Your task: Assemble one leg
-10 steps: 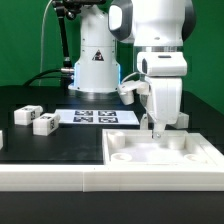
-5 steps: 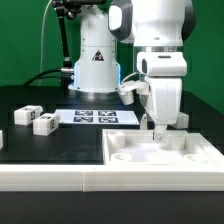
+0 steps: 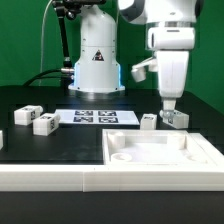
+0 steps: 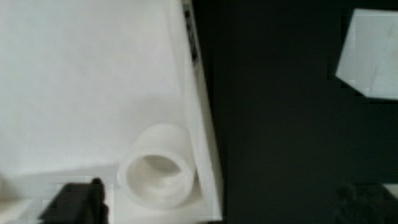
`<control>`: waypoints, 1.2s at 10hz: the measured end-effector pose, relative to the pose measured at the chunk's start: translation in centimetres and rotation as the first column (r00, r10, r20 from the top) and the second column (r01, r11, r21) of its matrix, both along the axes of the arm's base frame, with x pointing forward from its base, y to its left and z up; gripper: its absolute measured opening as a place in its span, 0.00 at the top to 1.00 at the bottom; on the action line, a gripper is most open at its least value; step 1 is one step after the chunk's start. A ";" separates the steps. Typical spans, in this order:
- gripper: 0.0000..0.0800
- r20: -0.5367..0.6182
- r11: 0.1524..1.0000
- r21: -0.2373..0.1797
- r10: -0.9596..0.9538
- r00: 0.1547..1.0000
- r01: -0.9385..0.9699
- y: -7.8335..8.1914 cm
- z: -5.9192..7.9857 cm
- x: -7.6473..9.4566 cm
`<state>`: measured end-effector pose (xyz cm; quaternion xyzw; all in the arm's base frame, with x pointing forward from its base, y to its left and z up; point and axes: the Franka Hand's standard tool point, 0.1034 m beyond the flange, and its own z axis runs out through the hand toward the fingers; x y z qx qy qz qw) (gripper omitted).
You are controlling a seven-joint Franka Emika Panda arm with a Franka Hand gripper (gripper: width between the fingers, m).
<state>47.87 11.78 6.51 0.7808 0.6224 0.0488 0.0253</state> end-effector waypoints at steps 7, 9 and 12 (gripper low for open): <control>0.19 -0.001 0.957 0.042 -0.289 0.957 0.288 1.2 0.5 -0.1; 0.19 -0.034 0.839 0.090 -0.536 0.843 0.537 2.5 -0.4 -2.4; 0.19 -0.092 0.661 0.101 -0.738 0.668 0.744 4.6 -0.9 -4.0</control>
Offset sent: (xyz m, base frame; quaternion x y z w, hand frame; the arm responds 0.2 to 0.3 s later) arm 0.0000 0.0000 0.0000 0.0000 0.0000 0.0000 1.0000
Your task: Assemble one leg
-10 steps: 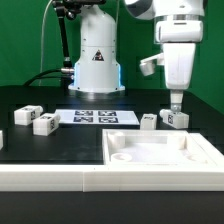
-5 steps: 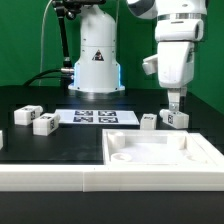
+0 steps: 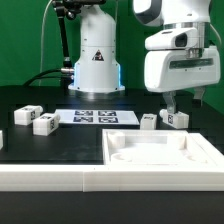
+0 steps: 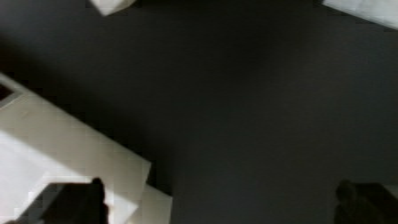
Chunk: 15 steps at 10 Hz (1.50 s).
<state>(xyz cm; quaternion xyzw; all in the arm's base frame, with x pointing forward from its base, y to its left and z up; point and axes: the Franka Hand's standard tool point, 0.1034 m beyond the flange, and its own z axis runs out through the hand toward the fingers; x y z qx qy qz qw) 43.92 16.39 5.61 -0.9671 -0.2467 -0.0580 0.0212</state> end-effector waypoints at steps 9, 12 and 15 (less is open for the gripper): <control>0.19 -0.262 0.987 -0.102 -0.149 0.953 0.127 2.1 -0.9 -2.1; 0.19 -0.427 0.975 -0.197 -0.177 0.887 0.100 2.0 -1.8 -3.8; 0.19 -0.581 0.953 -0.299 -0.228 0.782 0.055 1.4 -3.2 -5.9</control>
Offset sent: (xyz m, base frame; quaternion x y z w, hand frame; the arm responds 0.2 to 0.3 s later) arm 0.0000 0.0000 0.0000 0.0000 -0.0650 0.0000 0.9979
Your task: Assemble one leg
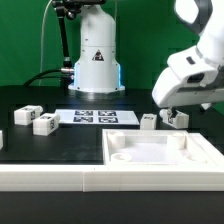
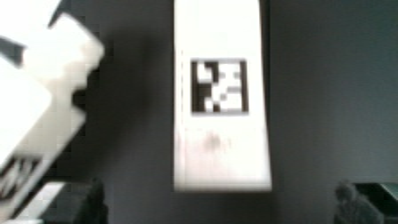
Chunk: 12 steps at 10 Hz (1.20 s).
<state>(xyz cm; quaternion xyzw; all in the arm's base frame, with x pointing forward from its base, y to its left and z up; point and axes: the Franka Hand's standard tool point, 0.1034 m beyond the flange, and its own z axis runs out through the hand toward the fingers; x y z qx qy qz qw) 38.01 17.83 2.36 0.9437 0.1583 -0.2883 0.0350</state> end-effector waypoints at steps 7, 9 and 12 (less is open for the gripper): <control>0.19 -0.345 0.994 -0.110 -0.010 0.939 -0.030 -0.5 -1.6 -1.6; 0.36 -0.346 0.994 -0.110 -0.011 0.938 -0.029 -0.5 -1.6 -1.6; 0.64 -0.346 0.994 -0.110 -0.011 0.938 -0.029 -0.6 -1.6 -1.6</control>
Offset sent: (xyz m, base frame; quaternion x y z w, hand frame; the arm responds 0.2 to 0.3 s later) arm -0.0078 -0.0003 -0.0059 -0.0009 -0.1956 -0.0022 0.9807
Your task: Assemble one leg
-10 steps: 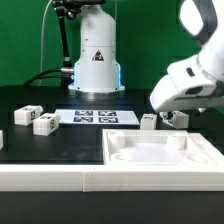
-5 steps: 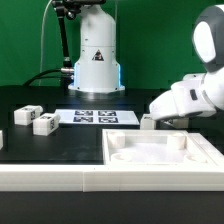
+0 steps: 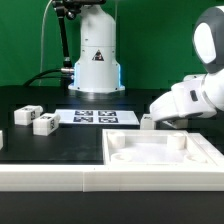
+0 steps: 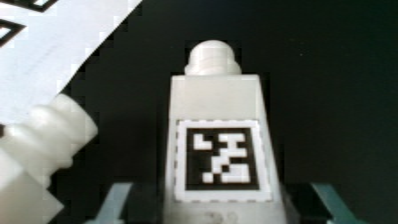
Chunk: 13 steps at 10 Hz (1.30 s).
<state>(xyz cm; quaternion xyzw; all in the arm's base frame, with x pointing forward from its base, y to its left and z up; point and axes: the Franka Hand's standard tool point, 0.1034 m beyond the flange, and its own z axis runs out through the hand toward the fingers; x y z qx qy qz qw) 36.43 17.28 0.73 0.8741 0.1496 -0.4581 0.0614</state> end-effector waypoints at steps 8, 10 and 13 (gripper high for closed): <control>0.64 0.040 0.999 0.041 -0.032 0.999 0.030 -0.8 7.0 3.0; 0.64 0.080 0.998 0.051 -0.037 0.996 0.033 -1.0 8.3 3.4; 0.64 0.255 0.994 0.109 -0.054 0.965 0.027 -0.8 8.0 4.6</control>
Offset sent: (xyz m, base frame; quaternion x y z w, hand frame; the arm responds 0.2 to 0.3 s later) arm 0.0000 0.0000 0.0000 0.0000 0.0000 0.0000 1.0000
